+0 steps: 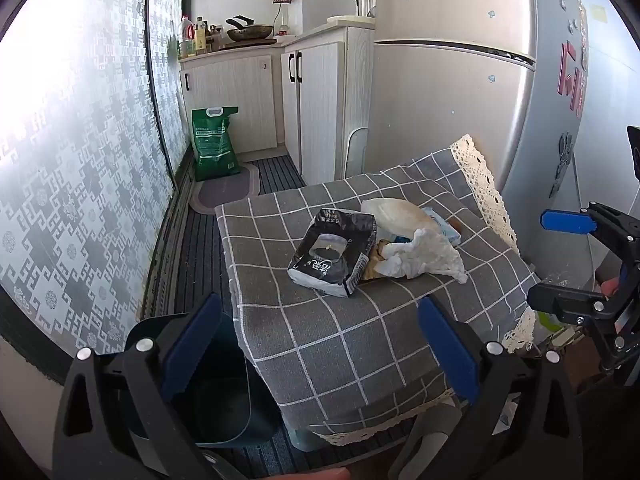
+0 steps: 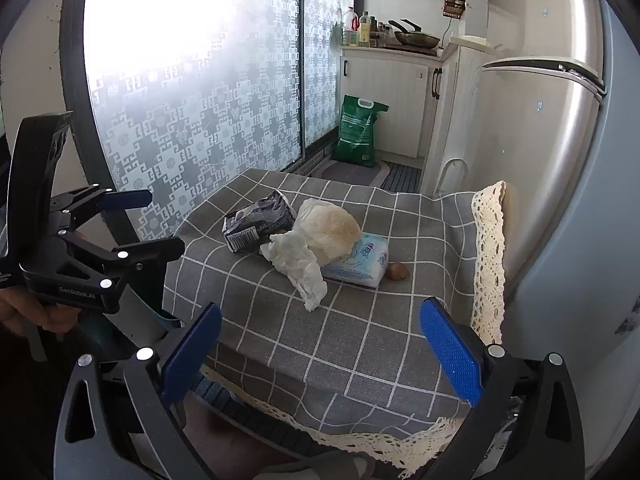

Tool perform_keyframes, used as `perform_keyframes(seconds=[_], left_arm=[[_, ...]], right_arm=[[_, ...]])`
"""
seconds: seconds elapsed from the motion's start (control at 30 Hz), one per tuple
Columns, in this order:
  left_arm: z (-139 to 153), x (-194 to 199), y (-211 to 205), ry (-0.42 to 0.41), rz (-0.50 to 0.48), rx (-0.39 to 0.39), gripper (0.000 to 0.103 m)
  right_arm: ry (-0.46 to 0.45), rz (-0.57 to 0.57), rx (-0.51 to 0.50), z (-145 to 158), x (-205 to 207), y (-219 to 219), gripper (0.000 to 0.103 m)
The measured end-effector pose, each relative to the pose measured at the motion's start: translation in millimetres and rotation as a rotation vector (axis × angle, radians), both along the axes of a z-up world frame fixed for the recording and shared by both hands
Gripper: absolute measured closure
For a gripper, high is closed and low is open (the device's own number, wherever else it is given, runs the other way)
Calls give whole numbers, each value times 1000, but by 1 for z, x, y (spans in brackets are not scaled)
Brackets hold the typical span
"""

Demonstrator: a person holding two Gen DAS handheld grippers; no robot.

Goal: Collect trash

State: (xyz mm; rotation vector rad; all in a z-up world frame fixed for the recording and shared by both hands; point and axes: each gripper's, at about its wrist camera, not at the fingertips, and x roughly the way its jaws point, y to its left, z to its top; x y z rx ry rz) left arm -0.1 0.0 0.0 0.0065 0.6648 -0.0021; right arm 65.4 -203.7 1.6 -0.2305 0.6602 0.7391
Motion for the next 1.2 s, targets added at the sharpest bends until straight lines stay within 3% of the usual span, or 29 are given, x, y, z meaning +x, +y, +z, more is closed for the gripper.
perform_keyframes(seconds=[1.2], left_arm=[[7,-1,-3,-13,0,3,3]], right_arm=[[-4,-2,-1,0,-2,-1,3]])
